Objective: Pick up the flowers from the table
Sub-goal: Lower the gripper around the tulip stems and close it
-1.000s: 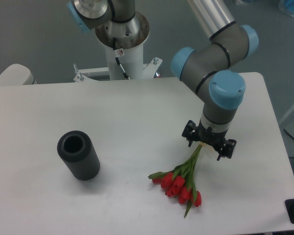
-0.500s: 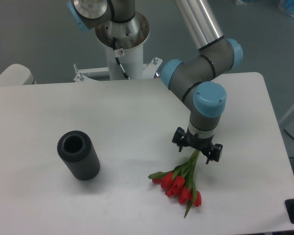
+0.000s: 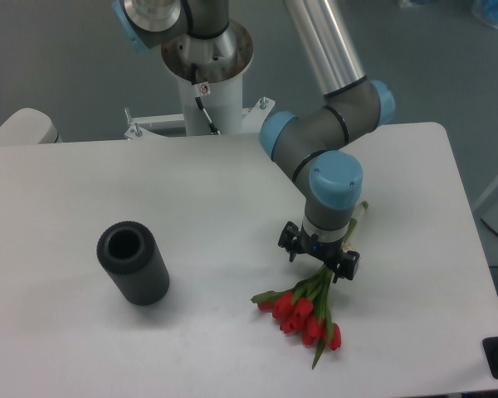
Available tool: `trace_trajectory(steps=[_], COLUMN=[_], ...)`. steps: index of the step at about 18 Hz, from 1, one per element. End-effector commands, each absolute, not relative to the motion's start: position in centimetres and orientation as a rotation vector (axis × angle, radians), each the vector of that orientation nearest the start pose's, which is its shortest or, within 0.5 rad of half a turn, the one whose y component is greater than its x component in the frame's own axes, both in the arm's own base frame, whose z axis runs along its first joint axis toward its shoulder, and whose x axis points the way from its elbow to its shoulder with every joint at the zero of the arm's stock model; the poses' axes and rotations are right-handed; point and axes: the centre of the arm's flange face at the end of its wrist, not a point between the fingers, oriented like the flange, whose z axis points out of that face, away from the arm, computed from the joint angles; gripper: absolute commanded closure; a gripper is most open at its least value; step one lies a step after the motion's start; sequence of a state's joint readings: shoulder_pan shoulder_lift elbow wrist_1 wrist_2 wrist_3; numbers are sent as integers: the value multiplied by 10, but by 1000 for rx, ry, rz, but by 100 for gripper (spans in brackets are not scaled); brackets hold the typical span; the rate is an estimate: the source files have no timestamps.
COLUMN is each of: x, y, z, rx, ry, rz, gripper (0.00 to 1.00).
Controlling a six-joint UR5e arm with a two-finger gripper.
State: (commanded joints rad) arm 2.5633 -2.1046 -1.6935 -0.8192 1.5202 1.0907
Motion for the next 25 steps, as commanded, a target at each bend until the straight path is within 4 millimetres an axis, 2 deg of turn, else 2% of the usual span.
trace_trajectory(steps=[7,15,24,25], x=[-460,-455,-453,-453], y=[464,465,468,468], z=[189,176,173,173], rx=[-3041,-3048,-3046,-3045], ry=[153,158,167,167], rz=[100,90,107,109], gripper=[0,0,0,2])
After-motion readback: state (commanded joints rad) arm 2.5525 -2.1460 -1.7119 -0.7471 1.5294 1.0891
